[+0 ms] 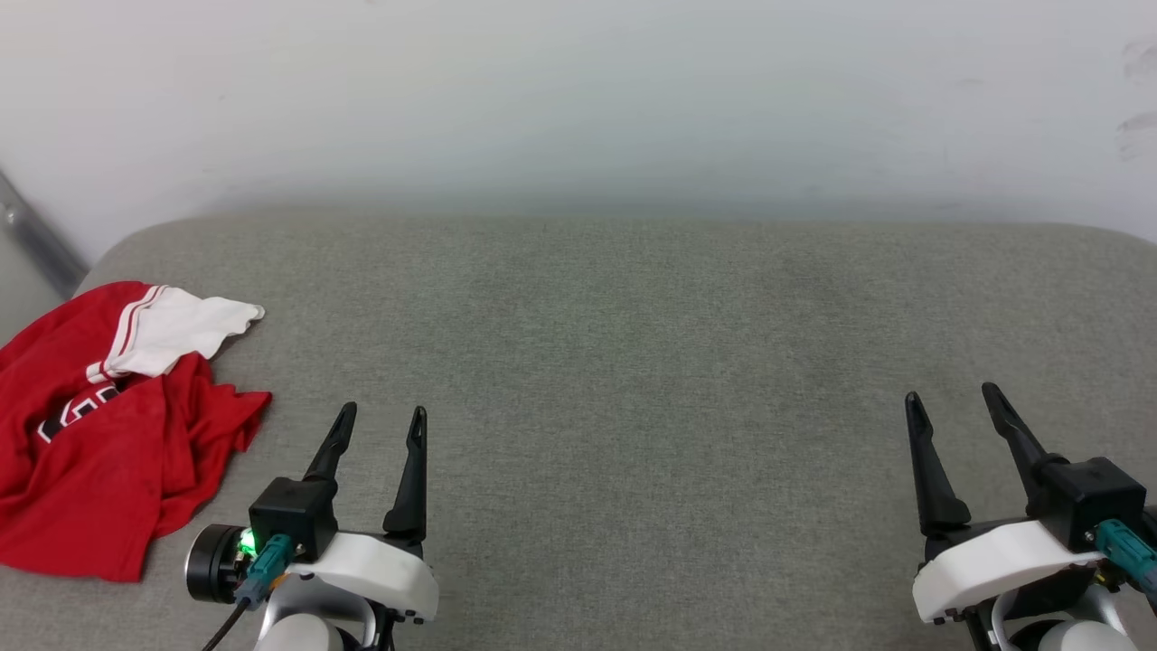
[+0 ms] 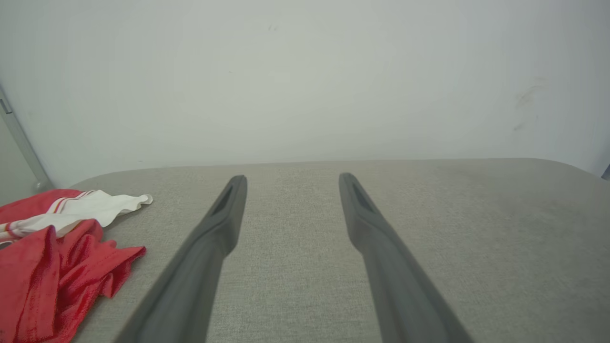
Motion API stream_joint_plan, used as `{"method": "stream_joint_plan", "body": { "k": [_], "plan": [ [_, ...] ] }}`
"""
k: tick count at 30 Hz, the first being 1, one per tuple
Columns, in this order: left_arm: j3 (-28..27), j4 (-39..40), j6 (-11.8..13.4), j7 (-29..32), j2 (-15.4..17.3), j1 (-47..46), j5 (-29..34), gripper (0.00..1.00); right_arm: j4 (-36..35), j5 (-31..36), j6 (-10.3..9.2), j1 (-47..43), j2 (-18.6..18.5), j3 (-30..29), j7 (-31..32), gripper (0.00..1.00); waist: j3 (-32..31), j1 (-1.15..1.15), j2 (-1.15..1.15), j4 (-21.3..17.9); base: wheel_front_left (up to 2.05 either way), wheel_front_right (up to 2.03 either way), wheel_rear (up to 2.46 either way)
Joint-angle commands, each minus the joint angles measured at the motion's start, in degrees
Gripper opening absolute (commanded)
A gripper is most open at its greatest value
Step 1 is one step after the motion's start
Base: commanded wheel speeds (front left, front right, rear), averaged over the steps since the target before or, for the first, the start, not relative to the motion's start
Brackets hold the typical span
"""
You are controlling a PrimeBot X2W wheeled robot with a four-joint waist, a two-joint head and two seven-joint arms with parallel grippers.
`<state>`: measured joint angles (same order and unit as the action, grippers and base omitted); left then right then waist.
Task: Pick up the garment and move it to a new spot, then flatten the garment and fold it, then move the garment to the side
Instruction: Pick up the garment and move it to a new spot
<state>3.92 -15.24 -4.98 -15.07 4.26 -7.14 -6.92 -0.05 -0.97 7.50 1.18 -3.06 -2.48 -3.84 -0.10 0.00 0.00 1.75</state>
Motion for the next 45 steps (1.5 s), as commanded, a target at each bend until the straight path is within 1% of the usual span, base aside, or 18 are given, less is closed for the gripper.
{"method": "stream_joint_plan", "body": {
  "k": [1,7,21,32,38,45],
  "plan": [
    [-0.1,-0.1,0.0,-0.2,-0.2,-0.6,-0.3,1.00,-0.3,-0.1,-0.02,-0.3,0.3,0.1,-0.2,1.00,0.0,0.00,0.00,0.4,0.00,0.00,0.00],
    [-0.9,-0.4,0.0,-0.2,-0.3,-0.9,-0.6,1.00,-1.0,-0.4,-0.02,-0.6,0.3,0.6,0.0,1.00,0.2,0.00,0.00,4.1,0.00,0.00,0.00],
    [-3.7,-0.3,0.1,-0.2,-0.9,-0.2,-2.2,1.00,-2.0,-0.7,-0.02,0.5,0.2,3.5,0.1,1.00,0.5,0.00,0.00,16.6,0.00,0.00,0.00],
    [-6.2,-0.2,-0.1,-0.2,-1.1,0.9,-2.7,1.00,-2.5,-1.9,-0.02,1.4,0.2,7.0,0.2,1.00,0.5,0.00,0.00,24.6,0.00,0.00,0.00],
    [-6.9,0.0,0.2,-0.2,-1.2,1.4,-1.8,1.00,-2.7,-1.5,-0.02,2.1,0.2,7.7,0.4,1.00,0.8,0.00,0.00,27.2,0.00,0.00,0.00],
    [-8.0,0.1,-0.1,-0.2,-1.3,0.7,-2.9,1.00,-2.8,-1.3,-0.02,2.8,0.2,8.3,0.5,1.00,1.4,0.00,0.00,27.9,0.00,0.00,0.00]
  ]
}}
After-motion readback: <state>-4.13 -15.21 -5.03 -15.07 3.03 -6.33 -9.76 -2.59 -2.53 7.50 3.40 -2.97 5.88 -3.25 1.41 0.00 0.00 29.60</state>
